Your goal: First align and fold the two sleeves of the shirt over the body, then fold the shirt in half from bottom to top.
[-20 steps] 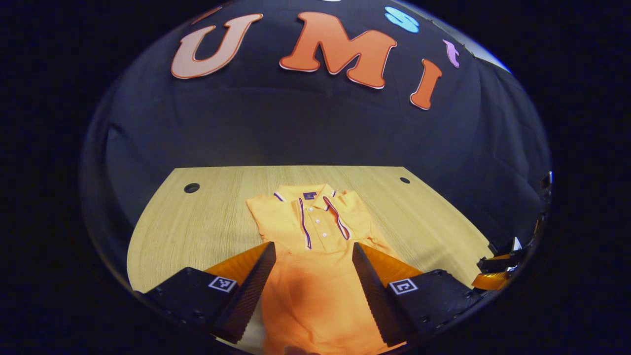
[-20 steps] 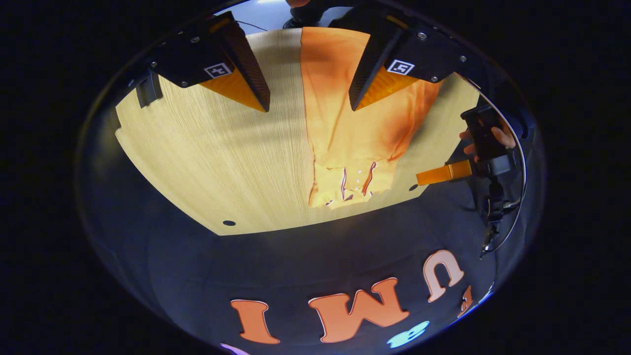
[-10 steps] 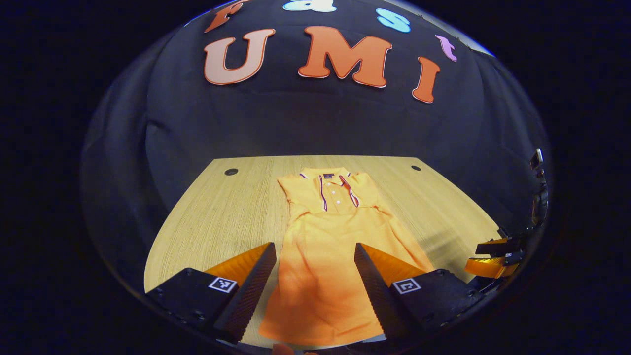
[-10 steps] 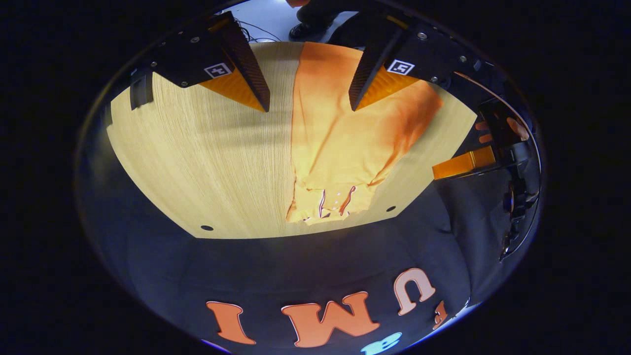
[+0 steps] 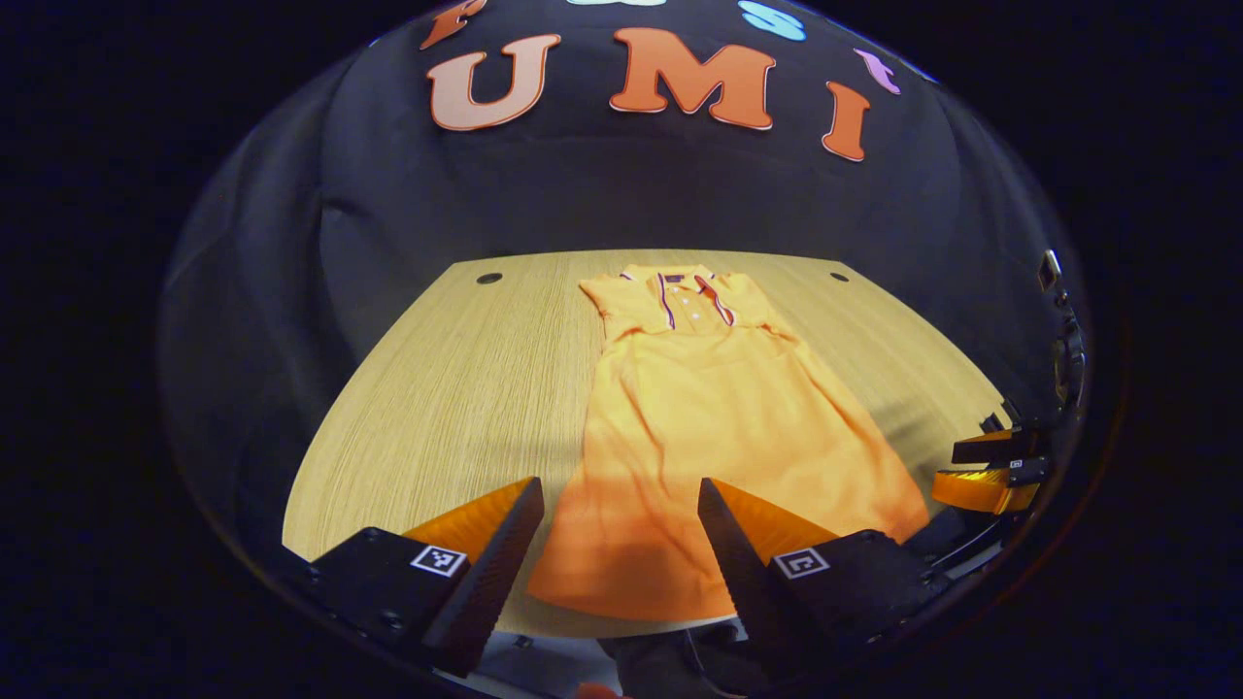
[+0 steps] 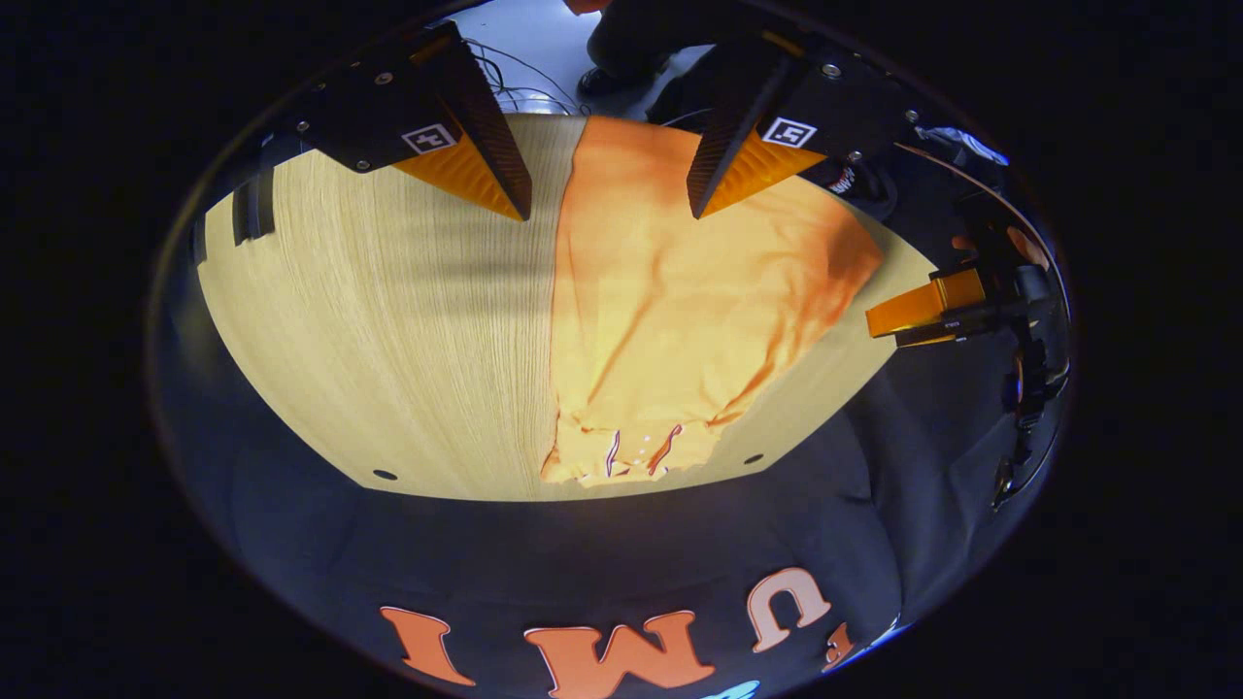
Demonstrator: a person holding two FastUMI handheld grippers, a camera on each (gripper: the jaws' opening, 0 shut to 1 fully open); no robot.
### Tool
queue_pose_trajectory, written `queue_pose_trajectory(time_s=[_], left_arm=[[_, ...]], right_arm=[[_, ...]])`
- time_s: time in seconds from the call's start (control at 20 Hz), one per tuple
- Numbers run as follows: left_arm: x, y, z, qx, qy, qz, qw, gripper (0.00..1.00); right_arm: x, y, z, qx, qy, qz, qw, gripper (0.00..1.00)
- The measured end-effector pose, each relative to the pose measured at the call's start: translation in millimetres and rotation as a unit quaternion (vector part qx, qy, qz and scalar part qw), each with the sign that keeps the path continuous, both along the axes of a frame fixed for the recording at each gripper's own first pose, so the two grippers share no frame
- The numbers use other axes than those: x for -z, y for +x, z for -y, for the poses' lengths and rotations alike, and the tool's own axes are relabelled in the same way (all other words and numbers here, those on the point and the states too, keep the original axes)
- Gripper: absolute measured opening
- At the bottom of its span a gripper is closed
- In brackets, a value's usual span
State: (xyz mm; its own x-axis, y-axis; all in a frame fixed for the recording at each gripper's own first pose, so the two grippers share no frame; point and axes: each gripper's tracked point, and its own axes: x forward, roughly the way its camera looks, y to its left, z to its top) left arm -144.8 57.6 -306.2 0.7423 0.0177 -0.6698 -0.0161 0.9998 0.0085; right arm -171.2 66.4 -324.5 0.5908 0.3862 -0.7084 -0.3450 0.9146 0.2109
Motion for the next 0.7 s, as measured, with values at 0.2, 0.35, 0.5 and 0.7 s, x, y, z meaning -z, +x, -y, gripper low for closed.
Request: queue_pose_trajectory(time_s=[0.2, 0.35, 0.5, 0.7], left_arm=[[32.6, -13.0, -5.2, 0.003, 0.007, -0.027, 1.0, 0.99], [49.3, -16.8, -6.6, 0.007, 0.008, -0.03, 0.999, 0.99], [56.9, -20.0, -1.3, 0.017, 0.005, -0.022, 1.0, 0.99], [70.6, -22.2, 2.5, 0.017, 0.0, -0.009, 1.0, 0.99]], right_arm=[[18.4, -6.8, -4.2, -0.008, -0.014, -0.012, 1.0, 0.99], [32.4, -10.1, -2.5, -0.007, -0.029, -0.012, 0.999, 0.98], [37.5, -14.2, -1.9, -0.008, -0.032, 0.0, 0.999, 0.98], [42.5, -13.8, -4.6, -0.008, -0.055, 0.029, 0.998, 0.96]])
